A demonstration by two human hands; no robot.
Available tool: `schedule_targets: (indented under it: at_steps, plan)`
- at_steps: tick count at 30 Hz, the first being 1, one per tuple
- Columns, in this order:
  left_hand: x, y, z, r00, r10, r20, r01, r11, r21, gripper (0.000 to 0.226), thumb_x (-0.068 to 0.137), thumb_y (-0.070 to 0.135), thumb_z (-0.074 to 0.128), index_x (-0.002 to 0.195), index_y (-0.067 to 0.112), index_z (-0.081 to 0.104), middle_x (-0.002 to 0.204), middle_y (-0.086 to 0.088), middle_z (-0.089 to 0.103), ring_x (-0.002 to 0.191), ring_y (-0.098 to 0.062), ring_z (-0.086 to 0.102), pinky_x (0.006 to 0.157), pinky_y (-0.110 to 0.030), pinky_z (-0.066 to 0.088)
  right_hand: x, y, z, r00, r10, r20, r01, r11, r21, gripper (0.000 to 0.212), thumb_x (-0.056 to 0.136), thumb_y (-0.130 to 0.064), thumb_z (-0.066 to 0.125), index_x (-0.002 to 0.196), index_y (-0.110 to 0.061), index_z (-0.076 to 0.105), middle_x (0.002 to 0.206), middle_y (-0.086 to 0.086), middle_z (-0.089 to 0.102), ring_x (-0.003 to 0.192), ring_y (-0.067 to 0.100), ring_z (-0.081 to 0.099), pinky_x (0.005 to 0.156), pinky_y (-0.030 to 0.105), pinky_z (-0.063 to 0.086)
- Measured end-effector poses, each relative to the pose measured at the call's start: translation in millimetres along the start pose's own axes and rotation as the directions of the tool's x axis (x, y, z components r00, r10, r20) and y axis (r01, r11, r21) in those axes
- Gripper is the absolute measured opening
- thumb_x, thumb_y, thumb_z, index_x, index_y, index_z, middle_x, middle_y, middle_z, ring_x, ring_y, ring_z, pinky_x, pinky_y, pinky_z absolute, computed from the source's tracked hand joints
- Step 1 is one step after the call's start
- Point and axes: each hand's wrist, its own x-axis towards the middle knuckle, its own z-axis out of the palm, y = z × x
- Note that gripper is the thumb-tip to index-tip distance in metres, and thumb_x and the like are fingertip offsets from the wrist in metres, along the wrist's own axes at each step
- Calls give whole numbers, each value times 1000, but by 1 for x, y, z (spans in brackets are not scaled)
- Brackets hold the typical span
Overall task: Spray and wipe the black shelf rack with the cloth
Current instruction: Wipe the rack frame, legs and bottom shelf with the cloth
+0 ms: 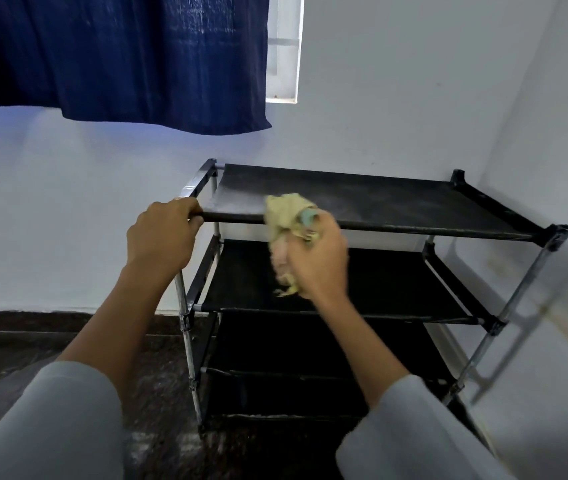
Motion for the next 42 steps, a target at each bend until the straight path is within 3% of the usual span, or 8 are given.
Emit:
schedule_targets:
  at_steps: [3,10,19,25,31,37,40,42]
  plan:
    - [0,-1,0,1000,0,-9,0,1000,-1,21,97,30,48,108,21,64,92,-12,65,76,-29,50,64,-34,37,15,28,-58,978,68,-196,-84,994,-74,29,76,-8,60,101,-23,62,98,-1,65,88,18,63,77,29,52]
    - [-9,11,-4,1000,-30,-4,30,999,-23,27,95,35,50,111,19,64,104,-11,66,95,-36,57,71,-36,40,38,17,-116,905,255,-340,-360,886,-293,12,89,-19,58,96,-9,61,87,4,58,56,6,42,46,18,24]
    - [-13,32,-15,991,-105,81,96,989,110,26,93,29,54,114,16,62,106,-18,63,96,-39,56,74,-41,43,-14,-72,26,962,25,271,67,943,-325,33,86,-26,68,113,-11,57,116,6,50,102,30,58,74,33,45]
    - [-11,35,-15,992,-101,69,90,985,149,34,95,41,49,113,17,64,102,-18,64,92,-39,59,68,-39,43,-2,-39,-11,962,-64,266,152,934,-324,41,81,-20,69,120,-18,57,118,0,55,103,27,60,75,30,40]
    - [-14,35,-12,995,-89,48,81,986,148,33,96,38,47,112,14,63,104,-18,63,95,-40,57,73,-44,46,28,3,-101,991,129,-25,-129,926,-355,15,84,-33,60,89,-19,61,96,3,65,92,29,63,66,28,38]
    - [2,44,-19,977,-92,190,2,903,430,37,94,43,47,108,11,59,109,-11,64,108,-30,55,108,-46,25,75,-17,-158,927,372,-38,-333,776,-536,25,94,-38,51,96,-13,54,83,4,52,66,19,46,64,27,36]
    - [7,73,-7,966,64,252,-107,981,161,45,86,44,62,117,12,56,121,-7,60,115,-30,51,104,-44,33,75,-36,-143,979,157,-129,-201,668,-716,30,88,-37,61,105,-13,59,89,5,51,70,19,44,62,25,29]
    - [2,101,5,937,175,303,-161,984,-71,45,83,36,68,121,14,58,123,-7,60,115,-28,53,97,-42,42,62,-41,-108,999,44,30,-10,711,-703,33,85,-38,64,108,-14,61,100,6,58,86,24,57,67,27,33]
